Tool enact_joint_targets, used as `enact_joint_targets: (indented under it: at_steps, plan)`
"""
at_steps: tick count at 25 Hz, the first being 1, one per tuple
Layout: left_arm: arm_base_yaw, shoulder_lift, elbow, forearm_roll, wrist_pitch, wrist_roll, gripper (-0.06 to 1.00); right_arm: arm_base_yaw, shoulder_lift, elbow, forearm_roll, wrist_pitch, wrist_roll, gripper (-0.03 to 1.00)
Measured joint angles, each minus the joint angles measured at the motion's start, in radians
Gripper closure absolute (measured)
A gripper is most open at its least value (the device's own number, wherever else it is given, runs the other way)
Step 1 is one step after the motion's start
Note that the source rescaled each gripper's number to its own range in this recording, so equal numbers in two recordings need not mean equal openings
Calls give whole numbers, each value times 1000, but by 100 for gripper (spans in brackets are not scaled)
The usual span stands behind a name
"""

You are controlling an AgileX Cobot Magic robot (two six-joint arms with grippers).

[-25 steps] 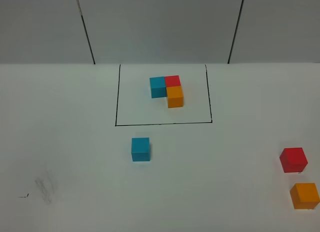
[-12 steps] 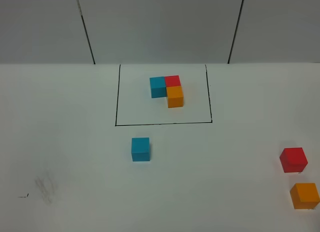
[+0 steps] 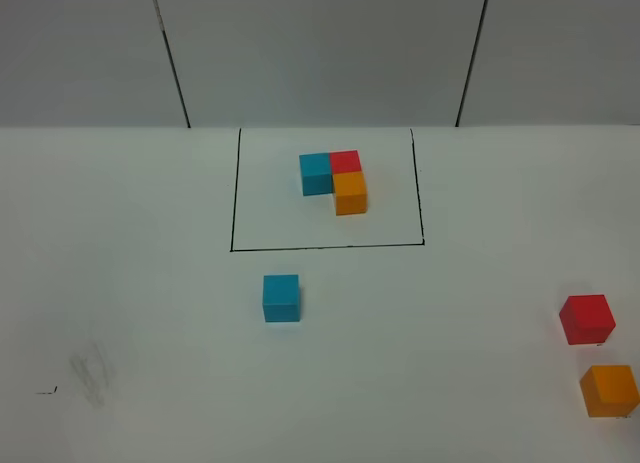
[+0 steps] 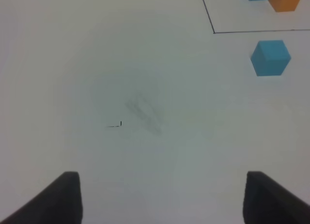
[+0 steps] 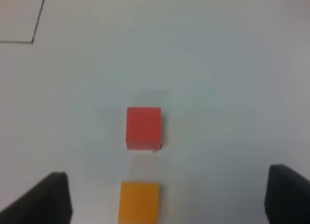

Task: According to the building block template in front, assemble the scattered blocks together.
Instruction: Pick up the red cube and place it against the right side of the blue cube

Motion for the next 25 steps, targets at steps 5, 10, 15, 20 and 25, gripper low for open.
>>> enact_joint_targets:
  at_steps: [5,10,15,20,25]
  plan:
    - [0,0,0,-1,0,0,-5,0,81,-163,2,75,-10,31]
    - [0,0,0,-1,0,0,-5,0,218,-321,2,190,-12,31]
    - [0,0,0,-5,0,0,-5,0,365,-436,2,257,-12,31]
    - [0,0,0,-18,0,0,-5,0,458,-480,2,271,-12,31]
    - [0,0,0,-20,0,0,-5,0,519,-482,-5,277,-13,31]
